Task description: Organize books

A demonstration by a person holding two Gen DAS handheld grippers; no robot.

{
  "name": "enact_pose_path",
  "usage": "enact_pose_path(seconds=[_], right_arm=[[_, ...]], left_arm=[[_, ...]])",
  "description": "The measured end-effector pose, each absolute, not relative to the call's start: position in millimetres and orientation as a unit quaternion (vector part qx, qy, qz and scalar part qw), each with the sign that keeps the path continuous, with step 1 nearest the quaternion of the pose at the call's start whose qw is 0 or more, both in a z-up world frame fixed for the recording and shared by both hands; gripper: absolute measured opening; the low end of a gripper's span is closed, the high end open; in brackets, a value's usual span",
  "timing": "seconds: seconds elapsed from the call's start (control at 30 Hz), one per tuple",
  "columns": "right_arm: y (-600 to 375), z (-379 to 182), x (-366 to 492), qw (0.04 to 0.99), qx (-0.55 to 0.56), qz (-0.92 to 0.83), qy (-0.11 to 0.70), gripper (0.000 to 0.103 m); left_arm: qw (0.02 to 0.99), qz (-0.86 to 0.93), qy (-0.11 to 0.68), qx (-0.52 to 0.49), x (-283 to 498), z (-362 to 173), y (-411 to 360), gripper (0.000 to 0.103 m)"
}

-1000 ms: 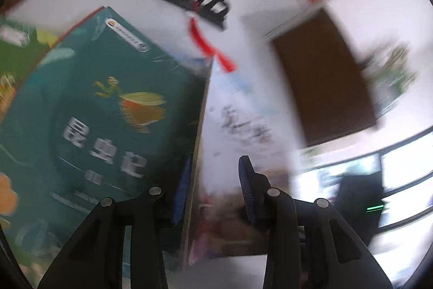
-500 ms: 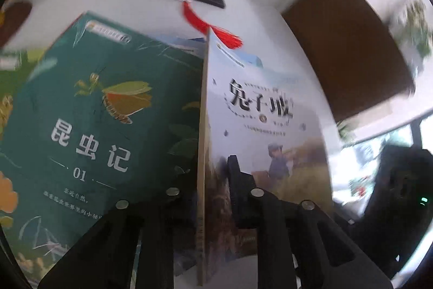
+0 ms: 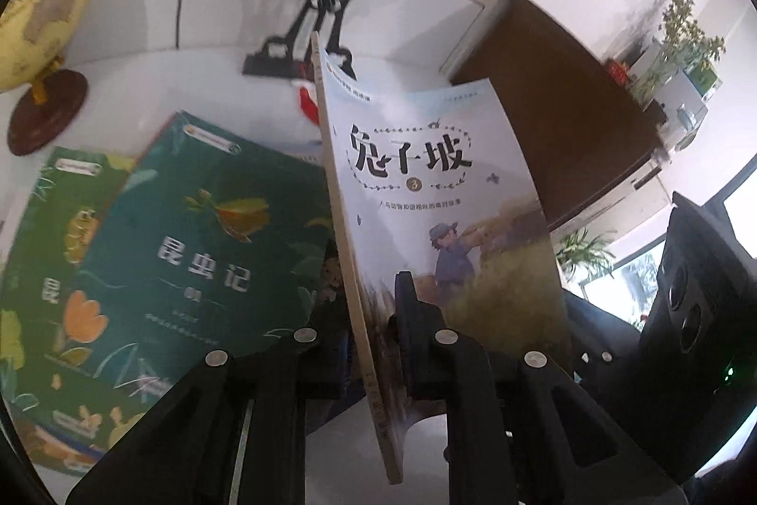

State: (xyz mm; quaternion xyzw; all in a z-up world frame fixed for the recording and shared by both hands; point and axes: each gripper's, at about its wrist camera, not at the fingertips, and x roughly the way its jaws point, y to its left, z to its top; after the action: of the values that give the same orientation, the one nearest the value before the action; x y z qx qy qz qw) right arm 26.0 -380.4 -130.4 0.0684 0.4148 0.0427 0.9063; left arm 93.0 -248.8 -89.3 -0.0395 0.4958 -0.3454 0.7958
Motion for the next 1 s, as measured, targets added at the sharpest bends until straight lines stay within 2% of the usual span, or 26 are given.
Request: enact_pose_path(seconds=[0.43, 1.0], right_arm=[[-294.2, -64.3, 18.2, 0.935, 0.019, 0.064, 0.348, 0.047], [-87.1, -2.6, 36.4, 0.948, -0.025, 0.119, 0.293, 0.047]], left_arm=[[0.836, -0.333, 0.431, -0.062, 83.8, -35.1, -162.2, 0.012], [0.886, -0.261, 0.369, -0.104, 87.9, 12.8, 50.9, 0.012]])
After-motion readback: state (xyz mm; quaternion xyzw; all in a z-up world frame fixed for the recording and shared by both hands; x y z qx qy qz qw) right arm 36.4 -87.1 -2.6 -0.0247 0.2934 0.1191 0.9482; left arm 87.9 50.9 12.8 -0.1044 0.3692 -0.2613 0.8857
